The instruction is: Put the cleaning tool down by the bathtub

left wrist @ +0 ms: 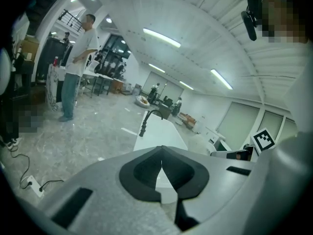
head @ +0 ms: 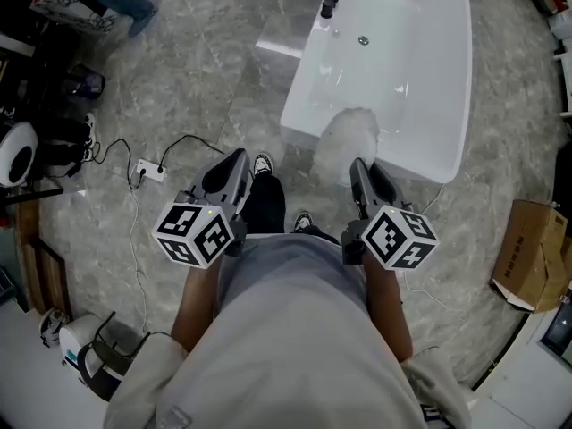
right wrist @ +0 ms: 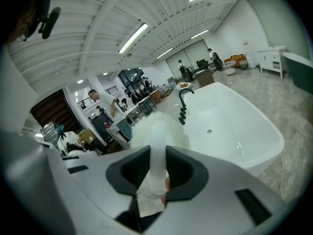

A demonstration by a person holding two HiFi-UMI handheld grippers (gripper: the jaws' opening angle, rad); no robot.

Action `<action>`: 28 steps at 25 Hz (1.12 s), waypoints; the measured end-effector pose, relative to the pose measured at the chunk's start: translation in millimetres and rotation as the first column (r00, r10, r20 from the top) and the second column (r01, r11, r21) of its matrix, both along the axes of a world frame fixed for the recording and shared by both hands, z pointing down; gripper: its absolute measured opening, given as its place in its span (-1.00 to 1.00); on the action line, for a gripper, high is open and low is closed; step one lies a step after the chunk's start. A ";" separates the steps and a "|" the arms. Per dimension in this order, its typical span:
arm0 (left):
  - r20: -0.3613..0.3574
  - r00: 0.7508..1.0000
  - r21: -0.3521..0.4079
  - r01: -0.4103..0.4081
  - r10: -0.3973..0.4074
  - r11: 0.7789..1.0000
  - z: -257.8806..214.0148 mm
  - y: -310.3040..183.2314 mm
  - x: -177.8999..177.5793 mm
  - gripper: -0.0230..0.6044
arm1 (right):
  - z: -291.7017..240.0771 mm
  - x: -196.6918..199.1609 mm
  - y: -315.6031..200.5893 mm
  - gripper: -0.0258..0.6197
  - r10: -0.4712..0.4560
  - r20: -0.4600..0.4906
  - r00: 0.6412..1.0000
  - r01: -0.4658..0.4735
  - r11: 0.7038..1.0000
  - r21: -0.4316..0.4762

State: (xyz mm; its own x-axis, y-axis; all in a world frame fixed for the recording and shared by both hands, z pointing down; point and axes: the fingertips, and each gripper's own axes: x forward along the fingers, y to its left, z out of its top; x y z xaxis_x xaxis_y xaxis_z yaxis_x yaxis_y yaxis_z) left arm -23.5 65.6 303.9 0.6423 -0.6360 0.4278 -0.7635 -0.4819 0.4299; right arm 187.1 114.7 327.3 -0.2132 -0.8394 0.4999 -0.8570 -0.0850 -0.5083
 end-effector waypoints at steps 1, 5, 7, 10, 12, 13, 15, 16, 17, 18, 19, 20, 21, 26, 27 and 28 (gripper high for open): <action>-0.007 1.000 0.001 -0.008 0.008 1.000 -1.6 -9.7 -0.4 -0.91 | -2.0 -1.6 -7.1 -0.65 0.006 -0.002 1.000 -0.006 1.000 -0.002; -0.021 0.999 0.012 -0.044 0.044 0.999 -7.5 -50.8 -0.8 -0.91 | -9.1 -5.3 -36.6 -0.65 0.037 -0.013 0.999 -0.037 0.999 -0.003; -0.023 0.998 0.011 -0.061 0.061 0.998 -7.9 -69.5 -2.8 -0.91 | -10.9 -7.5 -51.0 -0.65 0.055 -0.020 0.998 -0.055 0.998 -0.006; -0.023 0.996 0.007 -0.085 0.085 0.996 -6.3 -95.2 -9.4 -0.91 | -13.2 -13.9 -71.8 -0.65 0.081 -0.027 0.996 -0.081 0.997 -0.006; -0.019 0.995 0.001 -0.098 0.098 0.995 -3.8 -109.5 -13.9 -0.91 | -13.2 -18.6 -82.7 -0.65 0.095 -0.032 0.995 -0.095 0.995 -0.009; -0.017 0.994 -0.001 -0.105 0.105 0.995 -2.6 -115.8 -15.6 -0.91 | -12.9 -20.5 -87.5 -0.65 0.102 -0.035 0.994 -0.102 0.995 -0.011; -0.017 0.993 -0.006 -0.121 0.120 0.993 -1.4 -127.3 -17.3 -0.92 | -13.0 -22.9 -96.5 -0.65 0.117 -0.039 0.992 -0.118 0.993 -0.015; -0.019 0.992 -0.007 -0.129 0.129 0.992 -1.7 -132.7 -18.0 -0.91 | -13.8 -23.9 -100.5 -0.65 0.125 -0.041 0.991 -0.126 0.992 -0.016; -0.022 0.990 -0.009 -0.136 0.136 0.991 -2.0 -137.9 -19.4 -0.91 | -14.6 -25.4 -104.4 -0.65 0.133 -0.043 0.990 -0.134 0.991 -0.017; -0.025 0.989 -0.010 -0.144 0.143 0.990 -2.0 -143.2 -21.6 -0.92 | -15.3 -27.6 -108.3 -0.65 0.140 -0.047 0.989 -0.141 0.990 -0.018; -0.028 0.988 -0.010 -0.150 0.150 0.989 -1.4 -149.0 -24.3 -0.91 | -15.6 -30.3 -112.5 -0.65 0.147 -0.051 0.988 -0.148 0.989 -0.018; -0.030 0.987 -0.012 -0.157 0.157 0.987 -0.4 -154.7 -27.1 -0.92 | -15.7 -33.0 -116.9 -0.65 0.154 -0.055 0.987 -0.155 0.988 -0.018; -0.032 0.986 -0.013 -0.164 0.164 0.986 0.8 -159.9 -29.6 -0.92 | -15.5 -35.6 -120.8 -0.65 0.160 -0.058 0.985 -0.161 0.987 -0.019; -0.039 0.981 -0.023 -0.190 0.190 0.981 8.5 -177.5 -40.5 -0.91 | -11.5 -45.6 -133.1 -0.65 0.180 -0.071 0.981 -0.182 0.983 -0.029; -0.041 0.981 -0.026 -0.192 0.191 0.981 10.1 -180.0 -43.0 -0.92 | -10.6 -47.6 -135.1 -0.65 0.181 -0.073 0.981 -0.184 0.983 -0.031; -0.043 0.981 -0.030 -0.192 0.191 0.981 11.7 -182.3 -45.6 -0.92 | -9.8 -49.3 -137.3 -0.65 0.182 -0.074 0.981 -0.184 0.982 -0.034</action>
